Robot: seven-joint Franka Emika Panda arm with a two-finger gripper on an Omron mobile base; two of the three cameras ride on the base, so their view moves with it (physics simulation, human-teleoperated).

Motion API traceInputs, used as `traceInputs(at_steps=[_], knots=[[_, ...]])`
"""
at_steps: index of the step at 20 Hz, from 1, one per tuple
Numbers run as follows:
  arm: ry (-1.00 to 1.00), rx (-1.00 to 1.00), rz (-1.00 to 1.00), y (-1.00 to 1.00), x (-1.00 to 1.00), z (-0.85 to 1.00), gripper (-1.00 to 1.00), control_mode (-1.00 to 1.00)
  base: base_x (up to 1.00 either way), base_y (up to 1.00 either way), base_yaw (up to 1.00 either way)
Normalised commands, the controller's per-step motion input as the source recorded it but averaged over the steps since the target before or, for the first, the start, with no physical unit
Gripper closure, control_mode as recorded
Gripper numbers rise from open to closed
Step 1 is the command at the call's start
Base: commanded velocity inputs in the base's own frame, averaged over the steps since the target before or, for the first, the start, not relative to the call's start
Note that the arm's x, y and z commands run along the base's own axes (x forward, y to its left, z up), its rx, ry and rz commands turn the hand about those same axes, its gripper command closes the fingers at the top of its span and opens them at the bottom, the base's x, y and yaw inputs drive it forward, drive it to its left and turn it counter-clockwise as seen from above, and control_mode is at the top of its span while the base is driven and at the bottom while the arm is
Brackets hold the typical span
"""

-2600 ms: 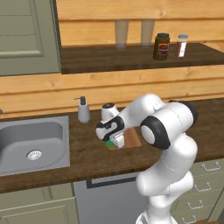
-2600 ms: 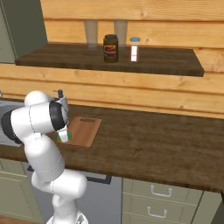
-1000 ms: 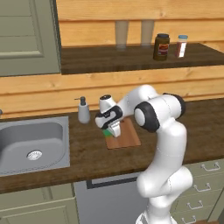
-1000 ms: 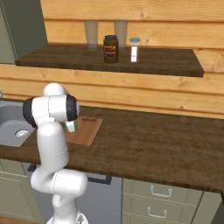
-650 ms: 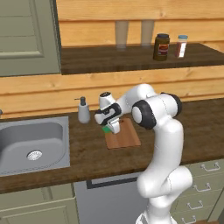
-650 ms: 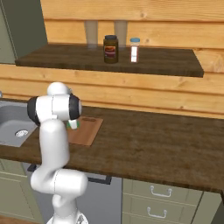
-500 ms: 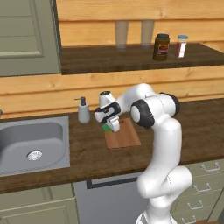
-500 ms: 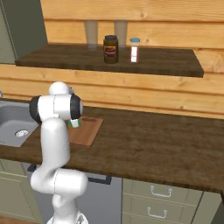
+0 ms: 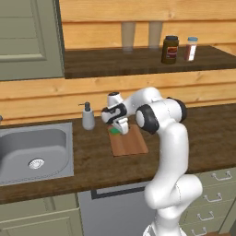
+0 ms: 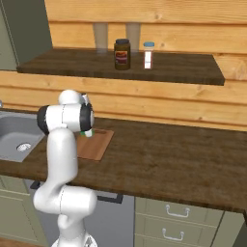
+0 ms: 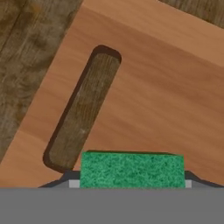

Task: Pick up the sponge from the counter and clean the cutting board by briefly scrubbing or pressing down on the cutting board. Once finished, release the sponge.

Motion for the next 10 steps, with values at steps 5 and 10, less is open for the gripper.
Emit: traceInputs(at_steps=[5, 10], knots=[[0.0, 0.01, 0.0, -0.57, -0.27, -0.36, 1.0, -1.0, 0.0, 0.0, 0.0], [0.0, 0.01, 0.0, -0.53, -0.55, -0.53, 1.0, -1.0, 0.0, 0.0, 0.0]])
